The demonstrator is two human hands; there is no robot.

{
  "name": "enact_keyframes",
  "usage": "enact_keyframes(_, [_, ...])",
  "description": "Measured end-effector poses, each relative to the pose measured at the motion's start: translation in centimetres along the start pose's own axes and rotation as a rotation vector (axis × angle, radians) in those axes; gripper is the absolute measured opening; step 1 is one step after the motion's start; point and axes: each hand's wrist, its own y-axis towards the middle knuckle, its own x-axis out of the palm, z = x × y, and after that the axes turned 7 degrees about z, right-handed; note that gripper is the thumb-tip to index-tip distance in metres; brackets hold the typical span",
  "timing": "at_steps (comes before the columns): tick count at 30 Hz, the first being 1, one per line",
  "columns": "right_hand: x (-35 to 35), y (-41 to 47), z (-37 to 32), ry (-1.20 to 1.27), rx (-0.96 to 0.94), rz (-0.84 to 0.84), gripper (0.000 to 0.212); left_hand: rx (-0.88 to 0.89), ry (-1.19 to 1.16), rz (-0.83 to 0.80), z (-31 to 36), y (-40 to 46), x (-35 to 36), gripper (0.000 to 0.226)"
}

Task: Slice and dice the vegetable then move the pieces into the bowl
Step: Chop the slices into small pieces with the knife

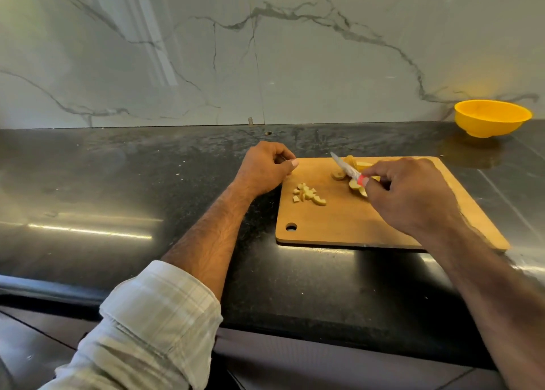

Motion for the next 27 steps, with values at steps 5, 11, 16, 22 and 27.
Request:
enact_keyframes(5, [0.3,0.1,0.1,-0.020,0.015,0.116,0.026,0.148,0.137,-0.081,2.2,0.1,1.5,0.021])
enact_keyframes(11, [0.3,0.1,0.0,0.005,0.000,0.194,0.029,0.140,0.283,-0.260,4.0,1.5,4.7,0.039])
enact_keyframes(16, [0.4,0.1,-0.2,0.001,-0.013,0.183,0.029,0.081,0.246,-0.197,3.7,2.0,5.8,0.035])
enact_keyframes(22, [0.6,0.2,-0.3,-0.008,-0.012,0.173,0.029,0.034,0.158,-0.176,3.7,2.1,6.2,0.025])
enact_keyframes(27, [0.5,0.0,-0.5,-0.003,-0.005,0.181,0.028,0.029,-0.032,-0.095,3.2,1.8,5.6,0.016])
